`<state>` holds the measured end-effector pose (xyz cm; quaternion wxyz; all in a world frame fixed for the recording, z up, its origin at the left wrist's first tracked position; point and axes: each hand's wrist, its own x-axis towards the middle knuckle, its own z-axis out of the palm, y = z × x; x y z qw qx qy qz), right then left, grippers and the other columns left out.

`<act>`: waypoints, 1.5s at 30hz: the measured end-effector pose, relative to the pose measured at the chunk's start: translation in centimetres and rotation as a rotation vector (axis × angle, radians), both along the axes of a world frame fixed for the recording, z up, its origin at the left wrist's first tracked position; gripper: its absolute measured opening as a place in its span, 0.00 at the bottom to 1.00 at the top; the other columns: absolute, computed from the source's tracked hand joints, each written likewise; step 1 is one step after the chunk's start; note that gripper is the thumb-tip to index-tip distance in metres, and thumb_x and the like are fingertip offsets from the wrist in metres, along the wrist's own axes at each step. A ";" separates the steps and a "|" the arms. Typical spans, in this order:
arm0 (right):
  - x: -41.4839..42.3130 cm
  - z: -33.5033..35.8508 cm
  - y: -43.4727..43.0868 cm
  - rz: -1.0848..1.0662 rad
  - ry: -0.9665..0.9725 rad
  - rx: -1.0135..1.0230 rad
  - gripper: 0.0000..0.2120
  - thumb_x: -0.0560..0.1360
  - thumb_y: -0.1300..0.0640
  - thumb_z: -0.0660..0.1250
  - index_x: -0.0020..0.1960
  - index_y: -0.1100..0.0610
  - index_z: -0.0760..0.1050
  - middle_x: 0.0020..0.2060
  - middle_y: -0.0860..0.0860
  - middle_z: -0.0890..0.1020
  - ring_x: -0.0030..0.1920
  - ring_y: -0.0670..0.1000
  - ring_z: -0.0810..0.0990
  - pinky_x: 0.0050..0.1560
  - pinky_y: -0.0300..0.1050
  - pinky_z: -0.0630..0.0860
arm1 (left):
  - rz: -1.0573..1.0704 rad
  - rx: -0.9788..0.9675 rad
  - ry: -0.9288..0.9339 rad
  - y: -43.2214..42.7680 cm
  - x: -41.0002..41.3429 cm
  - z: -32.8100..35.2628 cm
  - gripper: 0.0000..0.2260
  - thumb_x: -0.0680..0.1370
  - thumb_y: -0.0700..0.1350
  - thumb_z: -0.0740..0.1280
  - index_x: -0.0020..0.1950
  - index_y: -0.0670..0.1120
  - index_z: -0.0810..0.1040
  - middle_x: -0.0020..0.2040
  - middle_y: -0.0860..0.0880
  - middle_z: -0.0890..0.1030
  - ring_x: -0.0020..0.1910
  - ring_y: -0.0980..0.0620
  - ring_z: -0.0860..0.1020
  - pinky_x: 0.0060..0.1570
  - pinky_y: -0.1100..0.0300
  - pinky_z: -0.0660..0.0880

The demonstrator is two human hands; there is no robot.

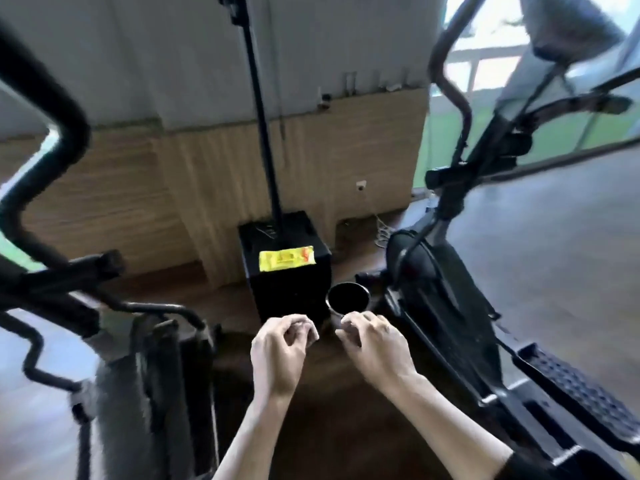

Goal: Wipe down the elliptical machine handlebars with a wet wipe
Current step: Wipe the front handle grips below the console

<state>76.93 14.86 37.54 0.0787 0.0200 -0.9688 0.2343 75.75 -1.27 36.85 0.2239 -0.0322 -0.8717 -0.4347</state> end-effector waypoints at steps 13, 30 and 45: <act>5.8 -3.2 22.4 -0.369 -0.097 -0.019 0.16 0.80 0.44 0.56 0.64 0.48 0.71 0.59 0.45 0.77 0.59 0.48 0.74 0.57 0.41 0.69 | -0.374 -0.008 -0.187 25.6 0.3 -2.9 0.05 0.72 0.43 0.74 0.44 0.54 0.84 0.39 0.59 0.78 0.36 0.65 0.78 0.43 0.70 0.74; -13.8 2.1 39.9 -0.491 0.066 -0.067 0.16 0.80 0.47 0.59 0.66 0.49 0.70 0.62 0.50 0.76 0.58 0.52 0.77 0.54 0.43 0.71 | -0.489 0.076 -0.080 45.3 -21.0 2.8 0.05 0.72 0.45 0.74 0.45 0.54 0.84 0.43 0.58 0.81 0.42 0.59 0.81 0.47 0.54 0.79; -27.9 13.5 55.3 -0.312 0.591 -0.080 0.16 0.77 0.54 0.62 0.61 0.60 0.74 0.58 0.56 0.77 0.58 0.57 0.73 0.53 0.48 0.72 | -0.253 0.201 0.303 56.2 -29.4 13.7 0.05 0.71 0.46 0.74 0.45 0.55 0.84 0.45 0.54 0.82 0.41 0.54 0.81 0.45 0.50 0.80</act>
